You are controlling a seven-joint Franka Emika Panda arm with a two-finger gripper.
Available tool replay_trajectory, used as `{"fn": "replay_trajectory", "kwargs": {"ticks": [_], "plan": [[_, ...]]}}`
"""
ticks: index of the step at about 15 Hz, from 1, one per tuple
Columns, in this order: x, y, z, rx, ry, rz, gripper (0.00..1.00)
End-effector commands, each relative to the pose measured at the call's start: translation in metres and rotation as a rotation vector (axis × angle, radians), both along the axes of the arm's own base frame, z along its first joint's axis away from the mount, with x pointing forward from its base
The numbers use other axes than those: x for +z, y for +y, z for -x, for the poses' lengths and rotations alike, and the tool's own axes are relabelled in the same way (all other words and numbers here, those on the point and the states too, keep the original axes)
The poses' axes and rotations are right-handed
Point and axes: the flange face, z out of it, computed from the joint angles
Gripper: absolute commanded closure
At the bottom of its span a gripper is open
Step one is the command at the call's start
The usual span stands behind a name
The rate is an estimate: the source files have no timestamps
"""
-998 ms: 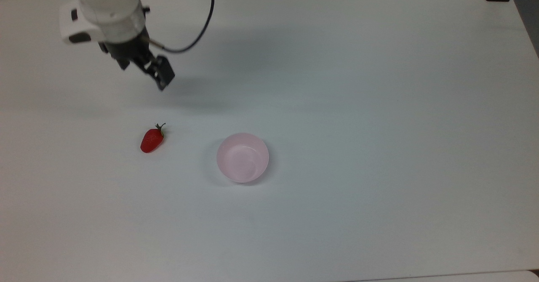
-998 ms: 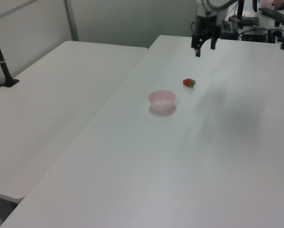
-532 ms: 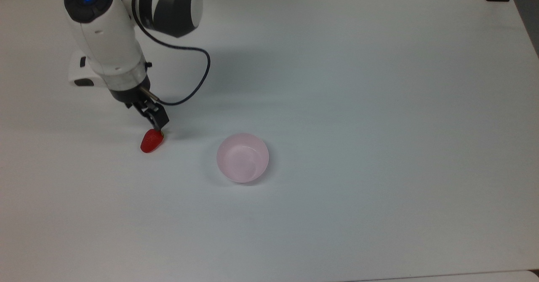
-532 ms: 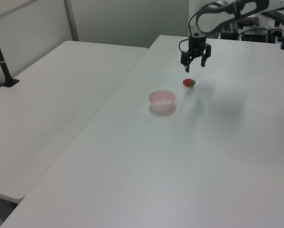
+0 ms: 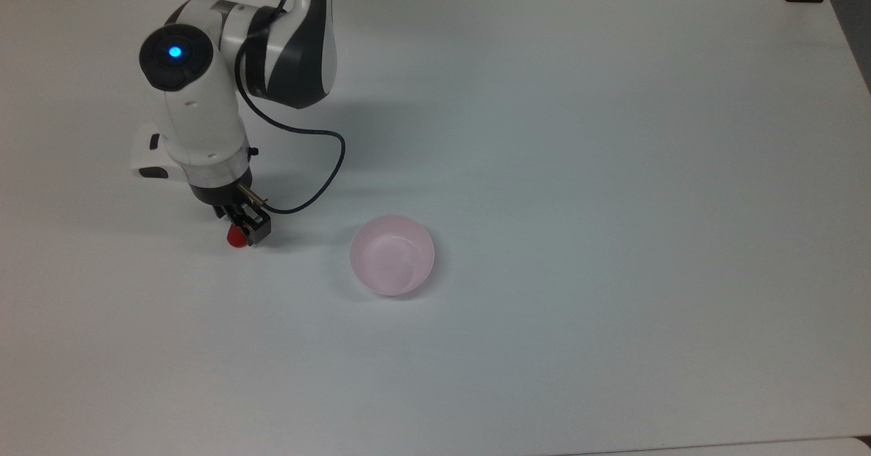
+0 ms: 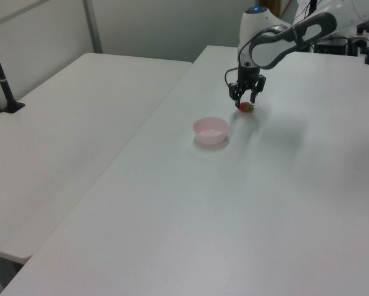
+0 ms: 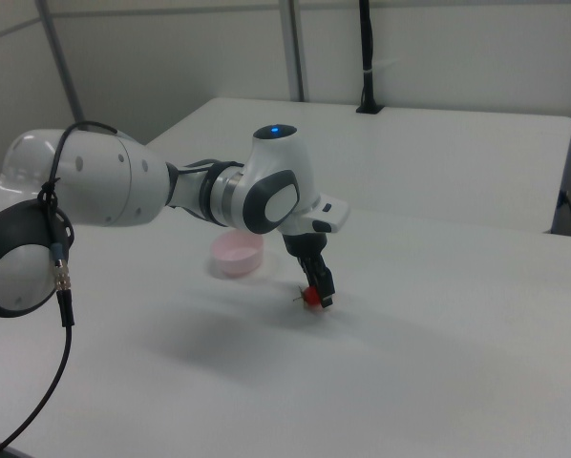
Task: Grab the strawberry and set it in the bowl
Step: 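Lift the strawberry and carry it over the pink bowl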
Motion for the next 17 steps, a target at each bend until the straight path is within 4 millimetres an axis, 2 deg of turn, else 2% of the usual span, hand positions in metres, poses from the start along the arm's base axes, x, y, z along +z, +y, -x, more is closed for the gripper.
{"fn": "replay_trajectory", "kwargs": {"ticks": [1, 4, 5, 6, 9, 12, 13, 15, 16, 17], "plan": [[-0.003, 0.009, -0.005, 0.015, -0.002, 0.037, 0.57], [0.002, 0.014, -0.006, 0.084, 0.007, 0.064, 0.88], [0.012, 0.014, -0.005, 0.097, 0.0, 0.068, 0.92], [0.021, 0.018, -0.006, 0.112, -0.012, 0.066, 0.93], [0.055, 0.049, -0.01, 0.143, -0.062, 0.06, 0.93], [0.071, 0.108, -0.016, 0.201, -0.093, 0.058, 0.92], [0.073, 0.135, -0.018, 0.211, -0.102, 0.052, 0.91], [0.07, 0.172, -0.018, 0.227, -0.108, 0.054, 0.91], [0.07, 0.187, -0.018, 0.235, -0.113, 0.047, 0.91], [0.068, 0.19, -0.018, 0.236, -0.112, 0.042, 0.9]]}}
